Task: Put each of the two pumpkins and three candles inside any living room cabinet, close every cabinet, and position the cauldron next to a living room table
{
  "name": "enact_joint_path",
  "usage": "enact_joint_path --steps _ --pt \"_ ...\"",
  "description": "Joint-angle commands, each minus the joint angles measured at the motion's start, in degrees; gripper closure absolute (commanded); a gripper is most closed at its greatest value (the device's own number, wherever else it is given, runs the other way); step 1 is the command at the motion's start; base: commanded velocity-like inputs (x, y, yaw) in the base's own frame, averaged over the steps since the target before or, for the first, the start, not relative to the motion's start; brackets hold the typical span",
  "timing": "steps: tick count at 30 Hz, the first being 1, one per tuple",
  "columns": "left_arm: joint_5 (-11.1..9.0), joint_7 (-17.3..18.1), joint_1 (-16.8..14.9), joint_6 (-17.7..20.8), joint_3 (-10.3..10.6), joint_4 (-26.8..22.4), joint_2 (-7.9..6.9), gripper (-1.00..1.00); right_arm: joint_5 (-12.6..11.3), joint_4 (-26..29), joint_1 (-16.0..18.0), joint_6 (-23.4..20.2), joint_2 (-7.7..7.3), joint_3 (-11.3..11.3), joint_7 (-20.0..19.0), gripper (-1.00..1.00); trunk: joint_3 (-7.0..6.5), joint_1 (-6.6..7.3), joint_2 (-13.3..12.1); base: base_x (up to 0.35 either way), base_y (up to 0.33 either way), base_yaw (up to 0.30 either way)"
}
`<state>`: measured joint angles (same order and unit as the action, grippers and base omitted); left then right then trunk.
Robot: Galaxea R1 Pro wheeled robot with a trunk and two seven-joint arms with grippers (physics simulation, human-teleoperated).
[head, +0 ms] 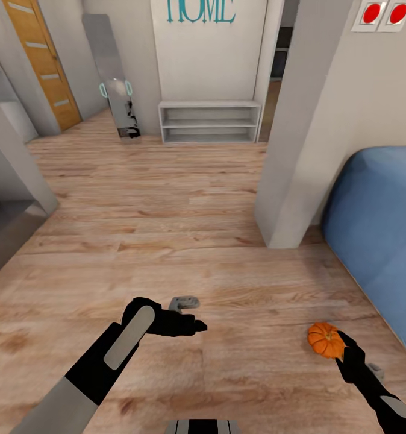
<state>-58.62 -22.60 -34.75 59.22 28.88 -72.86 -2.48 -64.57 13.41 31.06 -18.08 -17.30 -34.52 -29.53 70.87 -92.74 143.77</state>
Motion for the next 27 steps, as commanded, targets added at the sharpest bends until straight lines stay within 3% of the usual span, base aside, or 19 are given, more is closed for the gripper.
enact_joint_path --steps 1,11,27 --pt "-0.6 -0.6 0.0 0.0 0.1 -0.1 -0.05 -1.0 -0.4 -0.1 0.0 -0.5 0.0 -0.3 0.3 -1.0 0.05 0.01 0.0 0.005 -0.25 0.0" --pt "-0.5 -0.7 -0.1 0.0 0.1 0.0 -0.02 -1.0 -0.5 0.0 0.0 -0.3 0.02 -0.3 1.8 -1.0 0.05 0.01 0.0 0.007 -0.222 0.0" --pt "-0.4 -0.6 -0.1 -0.2 0.1 0.0 -0.05 -1.0 -0.5 0.0 0.0 -0.3 0.15 -0.3 1.9 -1.0 0.05 0.01 0.0 0.042 -0.028 0.0"
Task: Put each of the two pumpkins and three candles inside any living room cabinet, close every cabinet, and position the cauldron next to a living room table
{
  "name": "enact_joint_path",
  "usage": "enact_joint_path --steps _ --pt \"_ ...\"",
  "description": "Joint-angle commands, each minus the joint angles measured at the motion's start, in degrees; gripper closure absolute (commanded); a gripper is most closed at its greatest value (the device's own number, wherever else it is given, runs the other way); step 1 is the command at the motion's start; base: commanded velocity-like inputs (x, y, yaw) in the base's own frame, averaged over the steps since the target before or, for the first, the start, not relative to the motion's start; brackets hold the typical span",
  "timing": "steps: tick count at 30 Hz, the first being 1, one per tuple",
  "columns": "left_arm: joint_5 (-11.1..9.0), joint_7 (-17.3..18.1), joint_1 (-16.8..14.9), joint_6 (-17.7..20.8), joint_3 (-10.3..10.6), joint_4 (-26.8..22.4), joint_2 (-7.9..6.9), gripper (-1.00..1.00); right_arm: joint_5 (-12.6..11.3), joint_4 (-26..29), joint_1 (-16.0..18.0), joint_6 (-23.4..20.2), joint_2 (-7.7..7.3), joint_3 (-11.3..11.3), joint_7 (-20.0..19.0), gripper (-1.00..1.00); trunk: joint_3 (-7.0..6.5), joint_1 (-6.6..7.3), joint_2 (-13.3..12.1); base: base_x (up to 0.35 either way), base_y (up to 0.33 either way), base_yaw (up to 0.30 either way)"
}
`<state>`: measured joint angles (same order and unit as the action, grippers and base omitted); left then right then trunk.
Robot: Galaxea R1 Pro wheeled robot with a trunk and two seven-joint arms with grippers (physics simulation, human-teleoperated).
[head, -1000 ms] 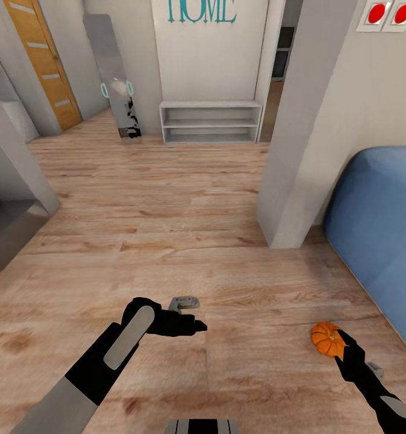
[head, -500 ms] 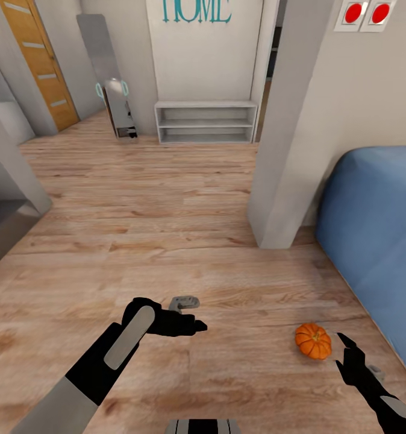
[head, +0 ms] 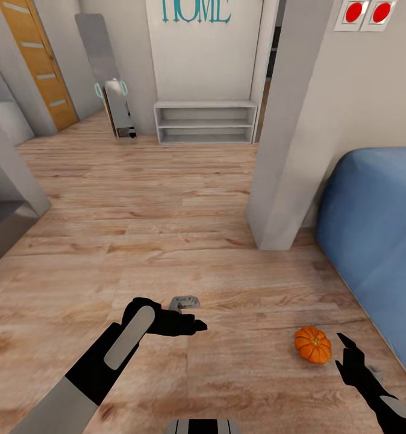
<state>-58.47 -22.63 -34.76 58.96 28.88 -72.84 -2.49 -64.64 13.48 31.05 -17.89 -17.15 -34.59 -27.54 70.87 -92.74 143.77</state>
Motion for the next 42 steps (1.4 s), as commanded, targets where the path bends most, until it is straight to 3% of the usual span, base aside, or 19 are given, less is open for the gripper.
enact_joint_path --steps 1,8,34,38,42 --pt "-0.6 -0.6 0.0 0.0 0.1 -0.1 -0.05 -1.0 -0.4 0.0 0.0 -0.5 0.0 -0.2 -0.1 -1.0 0.04 0.01 0.0 0.006 -0.002 0.0" --pt "-0.6 -0.5 0.0 0.2 0.1 -0.2 -0.09 -1.0 -0.4 0.0 0.0 -0.5 -0.29 -0.3 0.0 -1.0 0.04 0.01 0.0 0.002 -0.001 0.0" --pt "-0.6 -0.5 0.0 0.2 0.1 -1.3 -0.15 -1.0 -0.5 0.3 0.0 -0.7 -1.0 -0.6 1.9 -1.0 5.8 -0.66 0.4 0.0 0.0 0.0" --pt "-0.6 -0.5 0.0 0.2 0.1 -1.6 -0.2 -1.0 -0.5 0.5 -0.1 -0.7 -1.05 -0.6 0.3 -1.0 6.69 -0.76 0.4 0.0 0.0 0.0" --pt "-0.6 -0.6 0.0 0.2 0.2 -1.7 -0.16 -1.0 -0.5 0.5 -0.3 -0.9 -1.75 -0.6 -4.7 -1.0 7.58 -0.87 0.5 0.0 0.0 0.0"
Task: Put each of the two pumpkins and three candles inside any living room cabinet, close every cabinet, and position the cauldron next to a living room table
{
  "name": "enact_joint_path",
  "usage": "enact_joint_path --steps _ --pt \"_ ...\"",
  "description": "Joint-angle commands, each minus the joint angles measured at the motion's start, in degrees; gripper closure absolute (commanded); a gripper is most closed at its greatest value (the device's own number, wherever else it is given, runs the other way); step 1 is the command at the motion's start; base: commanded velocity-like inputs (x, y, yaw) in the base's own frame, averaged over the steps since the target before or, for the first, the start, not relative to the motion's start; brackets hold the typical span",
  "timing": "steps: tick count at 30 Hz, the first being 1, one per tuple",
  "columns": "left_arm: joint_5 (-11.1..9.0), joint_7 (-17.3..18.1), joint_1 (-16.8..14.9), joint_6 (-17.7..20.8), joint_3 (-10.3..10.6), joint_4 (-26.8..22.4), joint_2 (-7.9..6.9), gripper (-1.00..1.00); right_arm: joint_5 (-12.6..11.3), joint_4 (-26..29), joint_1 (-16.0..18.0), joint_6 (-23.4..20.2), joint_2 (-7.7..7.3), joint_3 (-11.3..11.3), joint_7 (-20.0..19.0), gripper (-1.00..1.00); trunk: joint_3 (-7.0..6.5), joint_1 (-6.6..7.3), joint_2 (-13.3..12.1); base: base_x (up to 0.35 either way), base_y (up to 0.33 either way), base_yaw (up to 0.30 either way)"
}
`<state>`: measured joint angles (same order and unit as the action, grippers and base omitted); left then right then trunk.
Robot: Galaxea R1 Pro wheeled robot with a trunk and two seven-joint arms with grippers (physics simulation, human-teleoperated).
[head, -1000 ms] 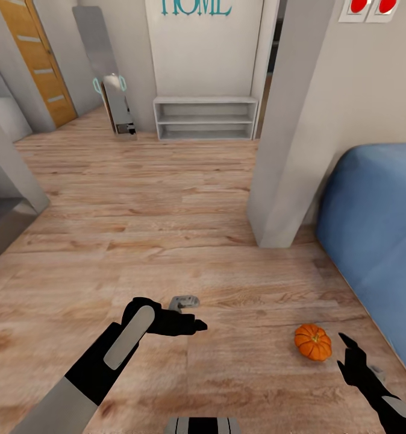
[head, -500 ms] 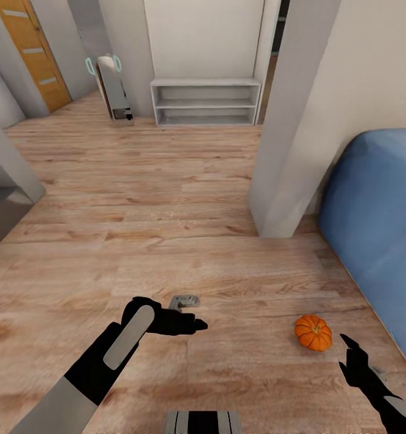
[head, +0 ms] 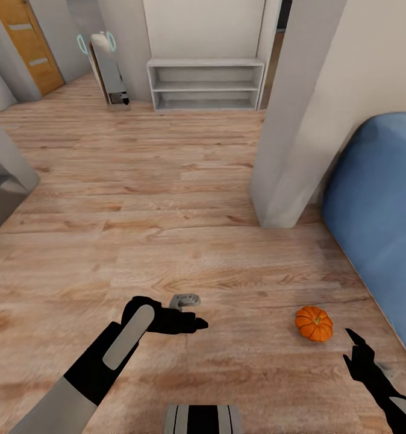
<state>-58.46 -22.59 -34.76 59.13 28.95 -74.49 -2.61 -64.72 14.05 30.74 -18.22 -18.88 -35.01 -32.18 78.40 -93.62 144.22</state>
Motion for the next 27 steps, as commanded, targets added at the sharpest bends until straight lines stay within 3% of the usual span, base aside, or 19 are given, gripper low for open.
enact_joint_path --steps 1,7,27 --pt "-0.6 -0.6 0.0 0.0 0.1 -0.1 -0.04 -1.0 -0.5 -0.1 0.0 -0.5 -0.13 -0.2 -0.7 -1.0 0.27 -0.01 0.0 0.0 0.0 0.0" --pt "-0.6 -0.6 0.0 0.0 0.1 -0.1 -0.03 -1.0 -0.4 -0.3 -0.1 -0.4 -0.54 -0.2 -3.0 -1.0 1.6 -0.17 0.1 0.0 0.0 0.0" --pt "-0.6 -0.5 0.0 0.0 0.1 -0.6 -0.03 -1.0 -0.2 0.1 -0.1 -0.2 -0.54 0.0 -3.6 -1.0 6.03 -0.68 0.4 0.0 0.0 0.0"
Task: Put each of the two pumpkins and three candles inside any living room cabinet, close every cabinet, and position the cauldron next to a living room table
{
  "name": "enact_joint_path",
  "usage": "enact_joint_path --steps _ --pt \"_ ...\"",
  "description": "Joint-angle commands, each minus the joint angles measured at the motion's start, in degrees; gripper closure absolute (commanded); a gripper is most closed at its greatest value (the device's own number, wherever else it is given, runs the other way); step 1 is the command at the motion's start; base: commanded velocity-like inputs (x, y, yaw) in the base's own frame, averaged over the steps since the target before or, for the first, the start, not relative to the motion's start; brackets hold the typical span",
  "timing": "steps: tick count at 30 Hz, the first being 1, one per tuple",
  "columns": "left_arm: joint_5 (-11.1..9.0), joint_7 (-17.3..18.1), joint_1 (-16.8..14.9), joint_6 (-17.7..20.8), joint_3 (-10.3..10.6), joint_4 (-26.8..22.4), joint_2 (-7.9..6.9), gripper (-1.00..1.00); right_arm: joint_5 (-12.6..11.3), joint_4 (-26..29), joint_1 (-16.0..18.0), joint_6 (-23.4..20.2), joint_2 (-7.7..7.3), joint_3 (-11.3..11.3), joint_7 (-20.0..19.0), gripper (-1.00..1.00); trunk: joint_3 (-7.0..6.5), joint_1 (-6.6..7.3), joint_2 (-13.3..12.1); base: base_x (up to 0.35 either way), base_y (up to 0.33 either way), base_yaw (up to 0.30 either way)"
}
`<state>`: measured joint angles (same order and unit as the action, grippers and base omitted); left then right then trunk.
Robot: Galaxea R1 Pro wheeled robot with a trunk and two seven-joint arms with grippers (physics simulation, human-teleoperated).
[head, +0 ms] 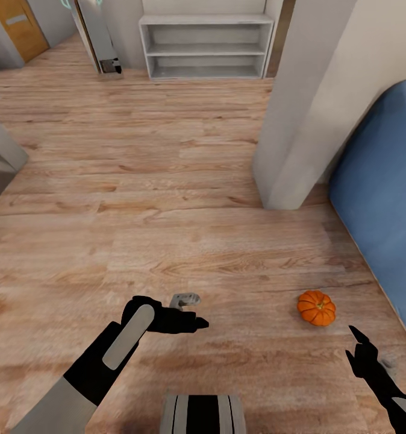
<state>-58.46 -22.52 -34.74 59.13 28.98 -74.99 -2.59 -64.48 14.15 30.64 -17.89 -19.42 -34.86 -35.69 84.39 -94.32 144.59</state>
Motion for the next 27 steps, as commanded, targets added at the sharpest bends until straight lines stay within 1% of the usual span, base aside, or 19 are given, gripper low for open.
enact_joint_path --steps 1,27 --pt "-0.6 -0.6 0.0 0.0 0.1 -0.1 -0.04 -1.0 -0.5 0.0 0.0 -0.5 -0.01 -0.2 -0.1 -1.0 0.26 -0.01 0.0 0.0 0.0 0.0" --pt "-0.6 -0.6 0.0 0.0 0.1 -1.0 -0.09 -1.0 -0.4 0.0 0.0 -0.5 0.08 -0.1 -0.1 -1.0 6.02 -0.68 0.4 0.0 0.0 0.0"
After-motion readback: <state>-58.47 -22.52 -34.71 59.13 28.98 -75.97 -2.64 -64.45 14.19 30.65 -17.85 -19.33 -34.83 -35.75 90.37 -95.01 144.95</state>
